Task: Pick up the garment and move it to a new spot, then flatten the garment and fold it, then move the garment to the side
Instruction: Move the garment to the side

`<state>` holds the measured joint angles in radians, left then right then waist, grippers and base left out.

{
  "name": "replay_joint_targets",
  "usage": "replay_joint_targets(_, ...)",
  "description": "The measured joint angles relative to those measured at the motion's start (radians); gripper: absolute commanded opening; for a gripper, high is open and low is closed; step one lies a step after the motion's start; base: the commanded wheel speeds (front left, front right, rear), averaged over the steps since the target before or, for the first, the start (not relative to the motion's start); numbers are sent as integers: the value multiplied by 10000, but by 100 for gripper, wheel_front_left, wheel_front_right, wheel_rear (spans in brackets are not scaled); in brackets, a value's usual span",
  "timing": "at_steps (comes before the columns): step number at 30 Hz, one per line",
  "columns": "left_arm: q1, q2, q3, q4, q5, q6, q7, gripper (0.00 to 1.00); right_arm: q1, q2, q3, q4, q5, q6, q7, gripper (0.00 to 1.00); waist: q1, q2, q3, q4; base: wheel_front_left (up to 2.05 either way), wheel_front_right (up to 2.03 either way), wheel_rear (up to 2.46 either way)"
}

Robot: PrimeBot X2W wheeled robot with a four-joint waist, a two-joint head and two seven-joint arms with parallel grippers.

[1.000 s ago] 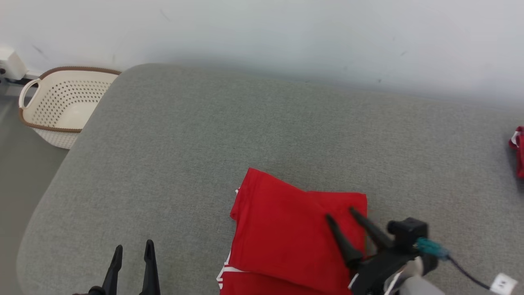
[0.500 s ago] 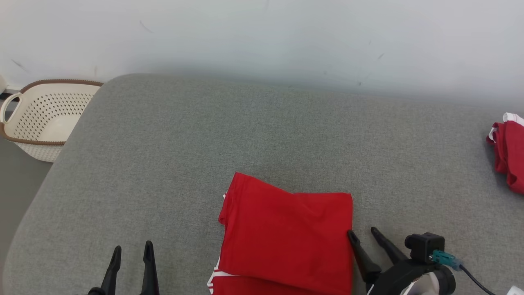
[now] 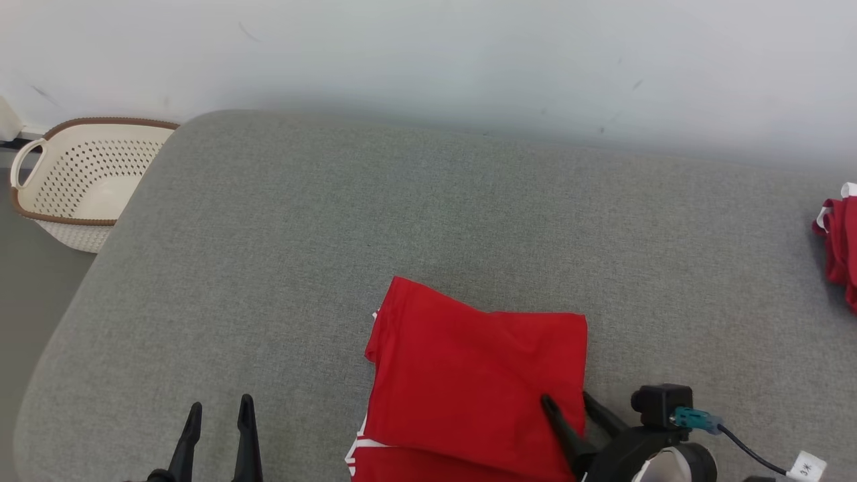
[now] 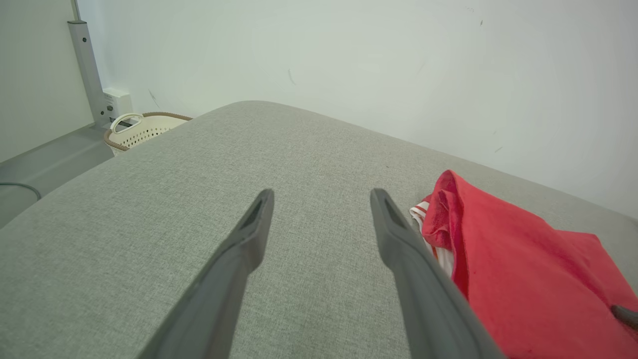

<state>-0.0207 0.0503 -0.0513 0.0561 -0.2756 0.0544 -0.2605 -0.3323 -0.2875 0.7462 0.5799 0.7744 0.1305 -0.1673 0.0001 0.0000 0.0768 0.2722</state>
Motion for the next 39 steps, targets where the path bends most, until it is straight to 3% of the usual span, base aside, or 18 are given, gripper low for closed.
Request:
replay_joint_targets(1, -3, 0, -19, 10, -8, 2, 0, 100, -105, 33, 234, 56, 136, 0, 130, 47, -1, -1, 18, 27, 0, 0, 0)
replay_joint_targets(2, -4, 0, -35, 13, -12, 4, 0, 100, -130, 40, 336, 77, 207, 0, 130, 0, -1, -1, 26, 37, 0, 0, 0)
replay_joint_targets(16, 5, 2, 44, -21, -58, 90, -2, 100, -1324, -508, 548, 523, 245, 4, -575, 0, 0, 0, 67, -312, 0, 0, 0)
replay_joint_targets(39, -638, 0, 276, -591, 391, -65, -2, 100, -4973, -2621, 821, 880, -495, 4, -357, 0, 1, 0, 1182, -2043, 0, 0, 0)
